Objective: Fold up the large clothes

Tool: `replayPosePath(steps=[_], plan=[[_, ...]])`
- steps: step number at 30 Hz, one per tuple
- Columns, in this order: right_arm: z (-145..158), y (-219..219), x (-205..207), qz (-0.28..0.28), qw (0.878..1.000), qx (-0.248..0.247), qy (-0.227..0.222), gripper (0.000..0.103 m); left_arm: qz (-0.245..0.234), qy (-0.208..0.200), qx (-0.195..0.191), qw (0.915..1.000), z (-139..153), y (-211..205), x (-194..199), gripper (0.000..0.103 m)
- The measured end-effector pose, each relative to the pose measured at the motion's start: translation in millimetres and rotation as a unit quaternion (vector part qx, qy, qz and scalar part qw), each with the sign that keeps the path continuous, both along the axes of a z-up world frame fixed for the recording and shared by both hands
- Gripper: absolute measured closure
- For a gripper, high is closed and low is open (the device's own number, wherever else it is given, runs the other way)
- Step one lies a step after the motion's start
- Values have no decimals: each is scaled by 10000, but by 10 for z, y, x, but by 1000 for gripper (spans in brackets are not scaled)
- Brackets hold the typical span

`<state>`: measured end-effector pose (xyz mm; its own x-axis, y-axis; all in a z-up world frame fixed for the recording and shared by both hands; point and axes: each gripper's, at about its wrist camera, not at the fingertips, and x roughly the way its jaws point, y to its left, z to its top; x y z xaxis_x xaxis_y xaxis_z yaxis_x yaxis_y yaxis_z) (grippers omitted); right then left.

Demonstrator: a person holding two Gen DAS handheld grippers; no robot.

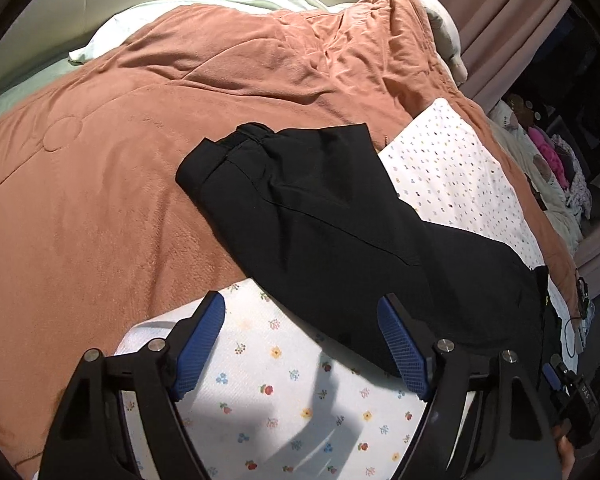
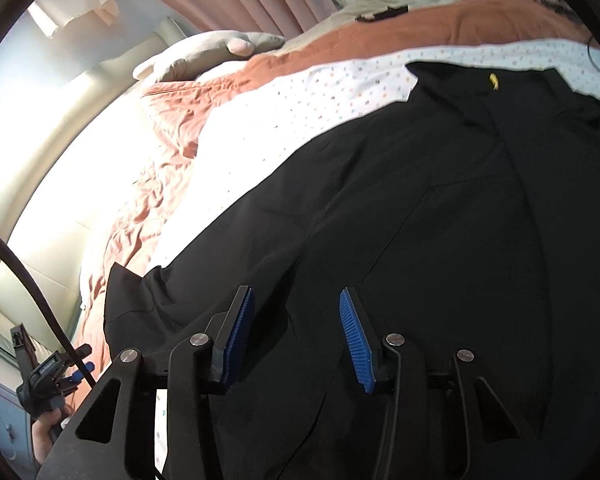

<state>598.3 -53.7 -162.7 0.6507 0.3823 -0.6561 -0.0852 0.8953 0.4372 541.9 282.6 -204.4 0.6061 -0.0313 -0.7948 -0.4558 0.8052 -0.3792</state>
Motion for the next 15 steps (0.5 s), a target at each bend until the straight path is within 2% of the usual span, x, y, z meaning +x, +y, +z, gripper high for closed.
replayPosePath(steps=[5, 8, 10, 12, 14, 15], plan=[[-97, -73, 86, -17, 9999, 125, 84, 61, 179, 190, -174, 9995, -160, 139, 205, 28], [-143, -110, 102, 11, 9996, 243, 111, 61, 354, 421, -472, 9974, -378, 275, 319, 28], [-165, -117, 127, 66, 9994, 322, 122, 61, 526, 321, -607, 9963, -464, 370, 356, 32], [-188, -122, 148, 97, 9990, 429, 121, 67, 612, 206, -562, 9963, -453, 423, 402, 52], [-226, -142, 179, 76, 9985, 517, 165, 82, 601, 208, -653, 9958, -493, 492, 470, 87], [-244, -153, 193, 49, 9983, 554, 171, 86, 652, 200, -752, 9948, -508, 535, 472, 90]])
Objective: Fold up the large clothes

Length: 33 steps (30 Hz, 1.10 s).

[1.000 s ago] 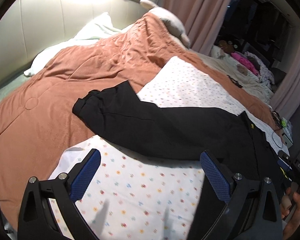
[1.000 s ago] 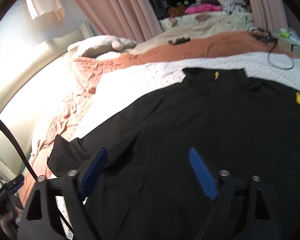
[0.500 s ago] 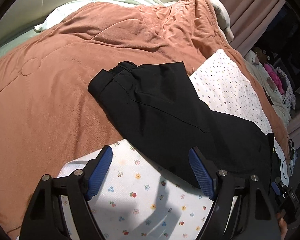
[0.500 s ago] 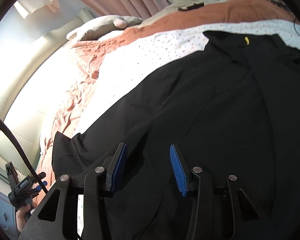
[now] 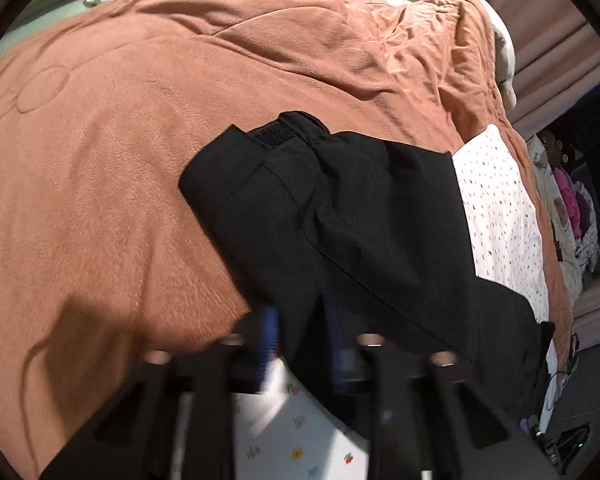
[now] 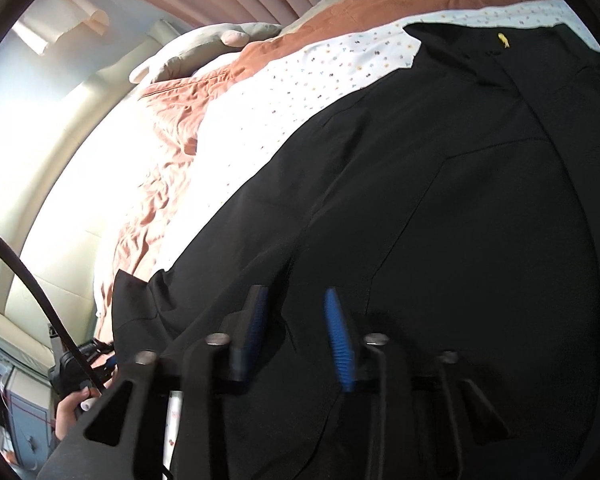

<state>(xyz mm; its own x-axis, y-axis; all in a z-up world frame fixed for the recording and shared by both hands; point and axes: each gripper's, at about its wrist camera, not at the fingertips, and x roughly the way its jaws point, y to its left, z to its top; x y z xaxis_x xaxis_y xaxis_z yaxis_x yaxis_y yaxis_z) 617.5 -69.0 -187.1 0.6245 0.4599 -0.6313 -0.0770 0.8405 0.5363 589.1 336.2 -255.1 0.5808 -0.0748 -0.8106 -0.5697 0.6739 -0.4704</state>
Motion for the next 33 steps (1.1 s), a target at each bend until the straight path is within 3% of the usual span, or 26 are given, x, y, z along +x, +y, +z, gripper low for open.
replayPosePath(steps=[2, 9, 11, 14, 18, 23, 24, 25, 26, 28, 33], plan=[[-37, -39, 24, -84, 9999, 132, 12, 92, 50, -128, -89, 9999, 56, 29, -35, 97], [-152, -122, 269, -198, 9942, 1032, 212, 92, -291, -822, 612, 9943, 780, -82, -213, 99], [-154, -37, 431, -103, 9954, 916, 247, 93, -318, -1018, 604, 9925, 987, -93, -249, 99], [-362, 106, 620, -81, 9967, 415, 689, 93, -450, -1365, 747, 9868, 1349, -201, -264, 99], [-416, 51, 560, -89, 9957, 518, 768, 95, -668, -1813, 830, 9776, 1773, -424, -273, 99], [-105, -183, 227, -127, 9957, 746, 530, 91, -1013, -2156, 821, 9677, 2270, -776, -248, 99], [-5, -252, 114, -148, 9960, 759, 444, 89, -1071, -2224, 820, 9656, 2367, -844, -238, 99], [71, -301, 44, -173, 9963, 754, 377, 78, -1136, -2286, 833, 9633, 2467, -923, -232, 99], [155, -352, -57, -206, 9966, 739, 306, 57, -1217, -2359, 828, 9606, 2566, -1007, -223, 99], [307, -495, -331, -365, 9970, 664, 150, 30, -1408, -2505, 829, 9542, 2769, -1206, -193, 99], [677, -895, -956, -822, 9941, 691, -167, 30, -1841, -2765, 913, 9388, 3180, -1741, -126, 99]])
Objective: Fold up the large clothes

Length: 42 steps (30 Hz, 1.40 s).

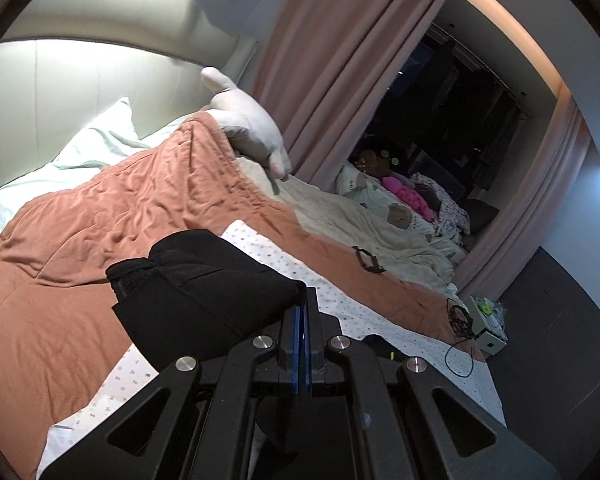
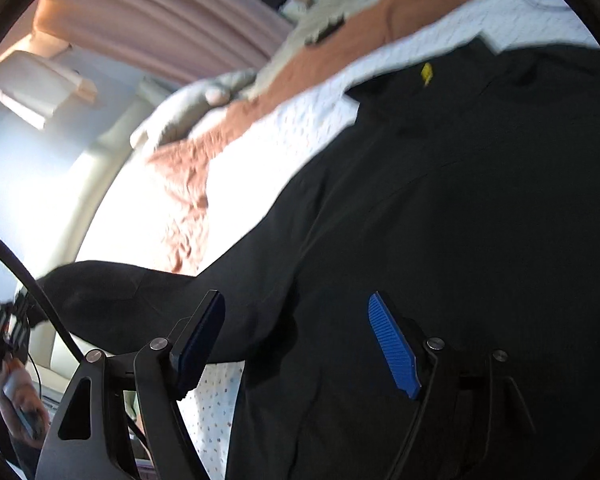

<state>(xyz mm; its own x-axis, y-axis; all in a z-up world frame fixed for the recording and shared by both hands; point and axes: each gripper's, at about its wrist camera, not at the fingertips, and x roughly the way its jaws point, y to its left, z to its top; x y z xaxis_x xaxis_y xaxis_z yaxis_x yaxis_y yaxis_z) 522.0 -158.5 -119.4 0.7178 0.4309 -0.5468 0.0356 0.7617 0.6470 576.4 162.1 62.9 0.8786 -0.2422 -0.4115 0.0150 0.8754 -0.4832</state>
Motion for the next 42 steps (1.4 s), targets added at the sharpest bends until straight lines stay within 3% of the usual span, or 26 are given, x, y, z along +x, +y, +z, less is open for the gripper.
replayPosePath(steps=[6, 13, 18, 21, 29, 32, 35, 39, 40, 42], plan=[[2, -395, -716, -554, 9984, 82, -48, 30, -538, -231, 229, 9980, 340, -689, 129, 99], [-9, -778, -1154, -1062, 9935, 419, -47, 30, -1062, -303, 398, 9931, 466, -1486, 289, 99], [-15, -1066, -1337, -1465, 9869, 660, -143, 30, -1449, -313, 543, 9875, 438, -2014, 390, 99], [-36, -1162, -1449, -1668, 9840, 607, -144, 30, -1654, -223, 501, 9847, 348, -2307, 476, 99], [-183, -1442, -1545, -2079, 9724, 1055, -67, 30, -2253, 91, 578, 9725, 41, -3088, 608, 99], [-258, -1559, -1598, -2299, 9661, 1166, 94, 30, -2619, 376, 636, 9623, -194, -3441, 653, 99], [-271, -1600, -1635, -2366, 9610, 1425, 146, 30, -3098, 704, 669, 9458, -507, -3777, 673, 99], [-298, -1578, -1604, -2283, 9583, 1712, 180, 30, -3833, 1315, 618, 9121, -1019, -4245, 665, 97], [-312, -1596, -1594, -2287, 9577, 1736, 202, 30, -3915, 1493, 634, 9058, -1143, -4322, 658, 93], [-346, -1638, -1580, -2334, 9563, 1742, 245, 27, -3896, 1742, 770, 9011, -1315, -4434, 610, 68]])
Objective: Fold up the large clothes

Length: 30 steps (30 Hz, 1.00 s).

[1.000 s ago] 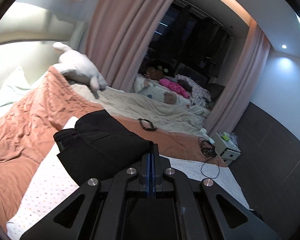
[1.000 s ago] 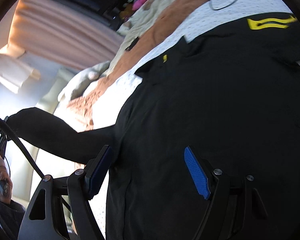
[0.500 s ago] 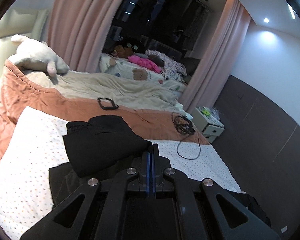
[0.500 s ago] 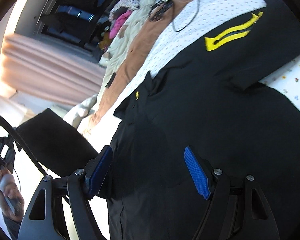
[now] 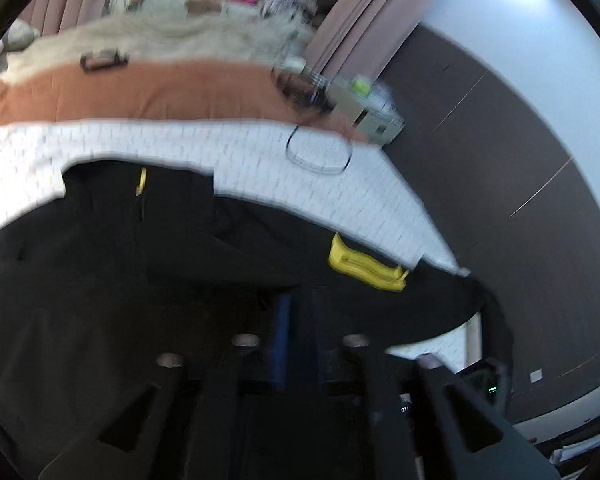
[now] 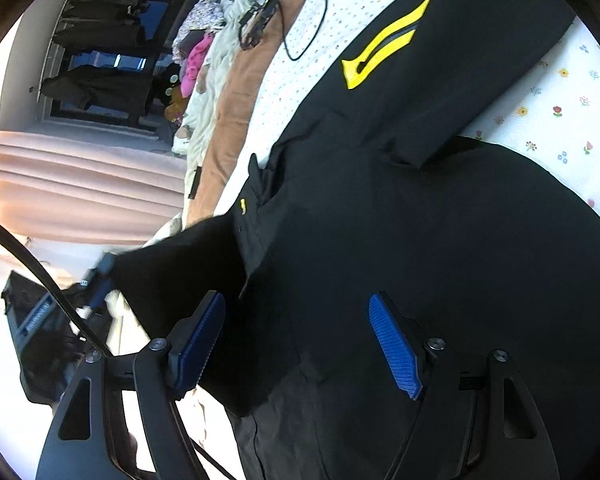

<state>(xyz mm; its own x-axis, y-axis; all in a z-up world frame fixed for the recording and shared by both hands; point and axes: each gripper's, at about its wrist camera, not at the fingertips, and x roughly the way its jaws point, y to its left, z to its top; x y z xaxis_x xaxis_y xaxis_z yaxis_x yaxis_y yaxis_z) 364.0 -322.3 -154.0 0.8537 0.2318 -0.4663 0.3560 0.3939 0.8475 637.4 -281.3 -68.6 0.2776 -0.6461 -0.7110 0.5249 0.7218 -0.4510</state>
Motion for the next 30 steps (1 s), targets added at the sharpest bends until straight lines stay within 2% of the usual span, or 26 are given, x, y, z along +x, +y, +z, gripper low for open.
replayPosePath(steps=[1, 2, 3, 9, 14, 19, 22, 24, 27, 30], plan=[[-20, -22, 9, -9, 10000, 15, 30, 27, -27, 54, 17, 10000, -61, -23, -30, 32], [-30, -33, 10, -9, 10000, 39, 51, 27, -55, 81, -44, 9999, -100, -27, -62, 3], [-56, -60, 16, -11, 10000, 61, 58, 27, -55, 94, -86, 9999, -123, -26, -73, 0], [-52, -54, 13, -7, 9999, -1, 121, 27, 286, 103, 37, 9995, -163, 208, -240, 0], [-6, 88, 141, 273, 9994, -171, 120, 27, 954, -94, -6, 9954, -200, 777, -489, 0], [95, 302, 345, 632, 9949, -764, 164, 27, 1928, -367, 168, 9804, -304, 1504, -827, 0], [150, 446, 466, 828, 9897, -1147, 219, 27, 2380, -352, 245, 9703, -420, 1803, -936, 1], [176, 559, 551, 956, 9857, -1362, 252, 27, 2697, -334, 195, 9622, -507, 2016, -1026, 5], [194, 764, 695, 1148, 9774, -1744, 340, 27, 3042, -256, 237, 9520, -643, 2234, -1087, 19], [237, 953, 825, 1358, 9657, -2165, 459, 27, 3174, -198, 321, 9475, -786, 2370, -1041, 33]])
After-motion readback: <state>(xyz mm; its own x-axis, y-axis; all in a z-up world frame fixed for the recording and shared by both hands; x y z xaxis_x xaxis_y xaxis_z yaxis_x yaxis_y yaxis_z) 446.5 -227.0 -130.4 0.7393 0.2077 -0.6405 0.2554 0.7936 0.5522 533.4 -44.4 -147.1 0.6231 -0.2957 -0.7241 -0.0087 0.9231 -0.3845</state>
